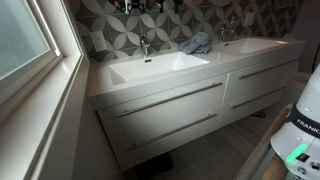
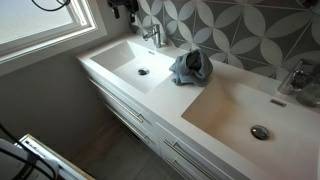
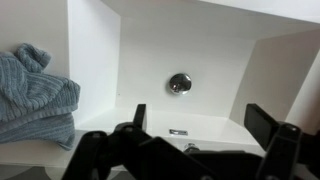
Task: Take the towel off of the faucet
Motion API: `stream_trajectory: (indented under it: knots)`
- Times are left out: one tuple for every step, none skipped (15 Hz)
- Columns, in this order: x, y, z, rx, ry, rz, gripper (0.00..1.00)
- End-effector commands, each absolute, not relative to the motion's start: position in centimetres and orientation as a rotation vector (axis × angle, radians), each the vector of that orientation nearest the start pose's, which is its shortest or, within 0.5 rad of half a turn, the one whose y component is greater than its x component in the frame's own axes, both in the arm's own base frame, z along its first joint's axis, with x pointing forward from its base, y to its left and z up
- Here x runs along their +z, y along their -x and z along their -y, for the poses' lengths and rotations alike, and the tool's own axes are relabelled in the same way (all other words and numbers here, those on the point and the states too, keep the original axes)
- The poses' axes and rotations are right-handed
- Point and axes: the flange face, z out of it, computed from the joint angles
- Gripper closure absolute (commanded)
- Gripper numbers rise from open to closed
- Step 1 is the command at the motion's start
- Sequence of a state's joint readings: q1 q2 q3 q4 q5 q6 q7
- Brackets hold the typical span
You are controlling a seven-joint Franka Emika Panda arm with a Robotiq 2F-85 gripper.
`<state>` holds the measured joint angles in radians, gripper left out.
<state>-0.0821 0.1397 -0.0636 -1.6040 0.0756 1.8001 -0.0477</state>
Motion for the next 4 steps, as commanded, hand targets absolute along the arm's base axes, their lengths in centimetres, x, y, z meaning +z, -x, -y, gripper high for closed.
stream_trajectory:
  knots:
    - [55.27,-60.57,8.06,-0.108,3.068,-0.136,0.00]
    - [55.58,-60.44,8.10,-0.116,3.065,-0.117,0.00]
    - [55.77,-60.36,8.11,-0.121,3.065,-0.108,0.00]
    - [55.83,-60.33,8.11,-0.123,3.064,-0.103,0.00]
